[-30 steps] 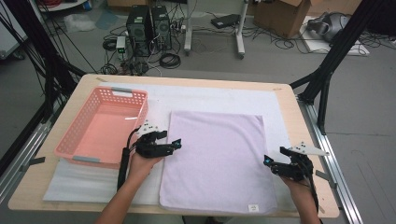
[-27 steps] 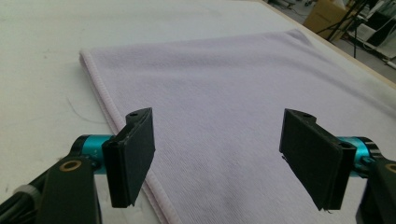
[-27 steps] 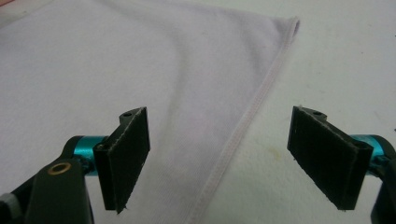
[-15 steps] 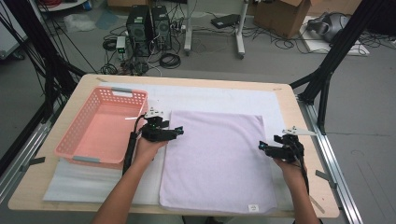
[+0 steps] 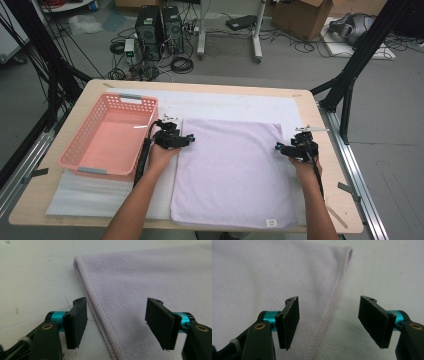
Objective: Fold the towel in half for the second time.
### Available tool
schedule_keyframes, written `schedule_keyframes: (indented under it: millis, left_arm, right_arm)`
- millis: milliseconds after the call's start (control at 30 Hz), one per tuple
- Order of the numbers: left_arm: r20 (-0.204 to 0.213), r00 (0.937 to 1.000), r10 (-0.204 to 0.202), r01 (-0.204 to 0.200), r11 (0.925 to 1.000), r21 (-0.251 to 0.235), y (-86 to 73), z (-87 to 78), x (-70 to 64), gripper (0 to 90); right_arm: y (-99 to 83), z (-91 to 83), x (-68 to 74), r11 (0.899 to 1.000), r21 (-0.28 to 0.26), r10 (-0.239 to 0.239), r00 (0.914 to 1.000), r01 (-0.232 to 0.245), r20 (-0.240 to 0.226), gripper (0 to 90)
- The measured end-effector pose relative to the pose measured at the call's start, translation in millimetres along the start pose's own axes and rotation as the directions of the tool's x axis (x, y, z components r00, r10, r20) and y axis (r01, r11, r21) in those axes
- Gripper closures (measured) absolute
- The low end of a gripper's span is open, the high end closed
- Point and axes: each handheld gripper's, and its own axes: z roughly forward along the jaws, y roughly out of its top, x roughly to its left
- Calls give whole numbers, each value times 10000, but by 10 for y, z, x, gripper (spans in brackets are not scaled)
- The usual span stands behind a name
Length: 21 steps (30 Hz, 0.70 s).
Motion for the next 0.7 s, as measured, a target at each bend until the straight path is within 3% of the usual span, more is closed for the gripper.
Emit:
schedule_keyframes:
  millis: [233, 333, 400, 467, 500, 533, 700]
  left_arm:
    - [-529, 9980, 347, -347, 9994, 8, -1, 18, -50, 547]
    - [-671, 9967, 451, -450, 9990, 41, -2, 22, -65, 596]
    - [-654, 9975, 274, -275, 9996, -7, -2, 19, -53, 628]
    - [-431, 9986, 316, -317, 9995, -6, -4, 16, -49, 723]
    - [-286, 9986, 455, -455, 9990, 20, -5, 21, -63, 815]
    - [-369, 9981, 503, -503, 9987, -4, -6, 26, -80, 825]
    - [-5, 9996, -291, 291, 9996, 42, -3, 10, -24, 844]
  right_arm:
    - [43, 122, 39, 9999, 141, -88, 9995, 84, 294, 352]
    - [65, 128, 56, 9996, 166, -224, 9995, 220, 225, 484]
    - [69, 131, 69, 9993, 136, -341, 9994, 341, -32, 590]
    - [72, 133, 82, 9996, 134, -252, 9997, 253, -61, 646]
    - [71, 131, 86, 9998, 155, -158, 9998, 161, -157, 700]
    - [71, 131, 89, 9998, 162, -87, 9995, 92, -310, 750]
    - [89, 128, 126, 9994, 287, -179, 9992, 189, -347, 821]
